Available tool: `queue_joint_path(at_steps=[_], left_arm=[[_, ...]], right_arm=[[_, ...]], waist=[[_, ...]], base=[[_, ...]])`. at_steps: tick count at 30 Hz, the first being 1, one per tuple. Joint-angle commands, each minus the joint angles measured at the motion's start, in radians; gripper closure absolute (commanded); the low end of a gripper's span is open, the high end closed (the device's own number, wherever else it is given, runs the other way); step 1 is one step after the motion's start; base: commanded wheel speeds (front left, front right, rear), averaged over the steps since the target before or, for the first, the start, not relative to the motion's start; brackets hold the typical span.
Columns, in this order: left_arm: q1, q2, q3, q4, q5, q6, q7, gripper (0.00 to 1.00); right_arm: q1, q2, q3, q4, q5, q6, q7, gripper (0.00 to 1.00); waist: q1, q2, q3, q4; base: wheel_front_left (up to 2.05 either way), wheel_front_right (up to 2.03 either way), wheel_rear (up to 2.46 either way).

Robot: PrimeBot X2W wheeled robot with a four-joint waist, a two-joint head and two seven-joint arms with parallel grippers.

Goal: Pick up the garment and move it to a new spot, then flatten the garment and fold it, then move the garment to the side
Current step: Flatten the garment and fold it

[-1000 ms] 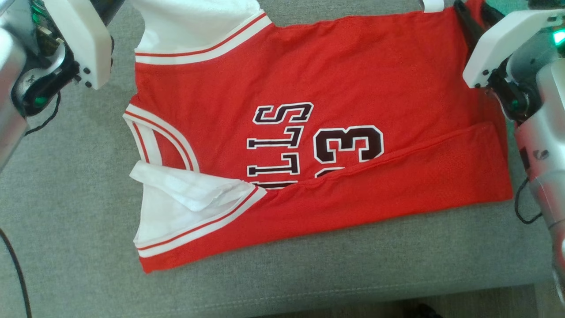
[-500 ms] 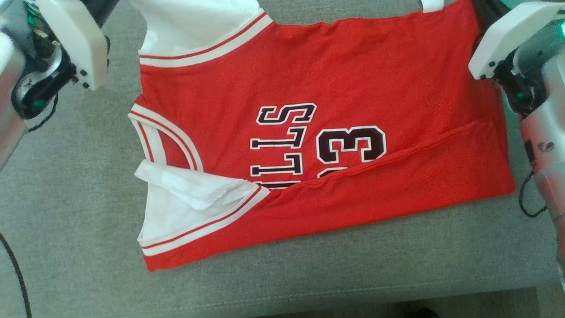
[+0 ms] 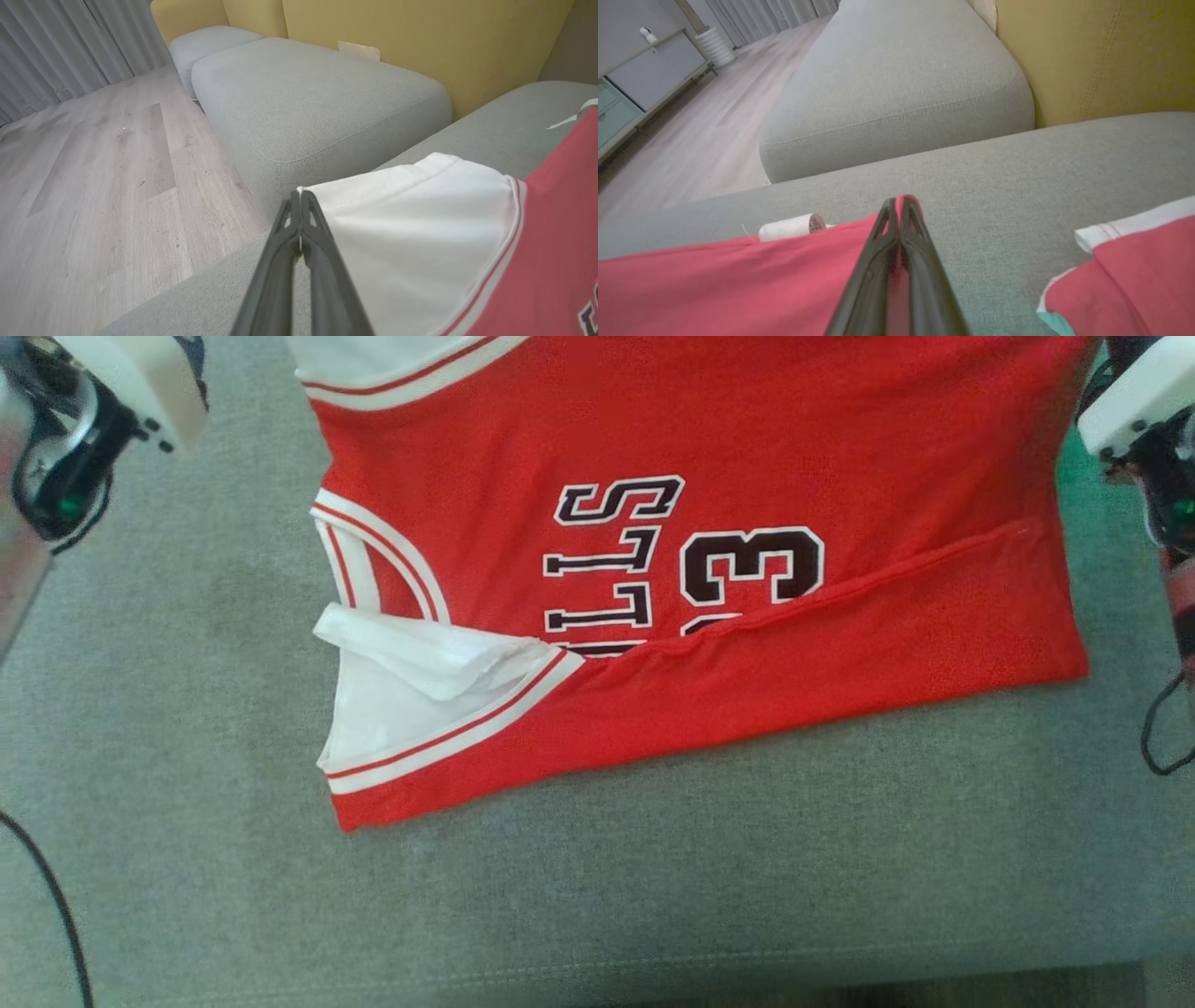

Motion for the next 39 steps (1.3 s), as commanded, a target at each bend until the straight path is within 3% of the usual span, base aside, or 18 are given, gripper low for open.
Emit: queue_joint_path(at_steps=[1,12,21,32,39], left_arm=[[-0.027,0.041,0.049,-0.006,-0.012,0.006,-0.008,1.0],[0.177,0.087,0.079,-0.163,-0.156,0.021,-0.025,1.0],[0.361,0.165,0.101,-0.39,-0.207,0.126,-0.053,1.0],[0.602,0.233,0.089,-0.615,-0.258,0.278,-0.067,1.0],[0.681,0.24,0.076,-0.655,-0.267,0.32,-0.071,1.0]], right_arm=[[0.006,-0.014,0.008,-0.04,0.016,-0.001,0.003,1.0],[0.15,-0.087,0.032,-0.157,0.113,-0.001,0.013,1.0],[0.312,-0.137,0.01,-0.266,0.14,-0.001,0.013,1.0],[0.496,-0.12,-0.07,-0.371,0.114,-0.001,0.012,1.0],[0.546,-0.105,-0.11,-0.403,0.094,-0.001,0.036,1.0]], waist=[[0.0,0.0,-0.007,0.005],[0.0,0.0,-0.035,0.055],[0.0,0.0,-0.065,0.08],[0.0,0.0,-0.081,0.073],[0.0,0.0,-0.074,0.074]], base=[[0.0,0.0,0.0],[0.0,0.0,0.0],[0.0,0.0,0.0],[0.0,0.0,0.0],[0.0,0.0,0.0]])
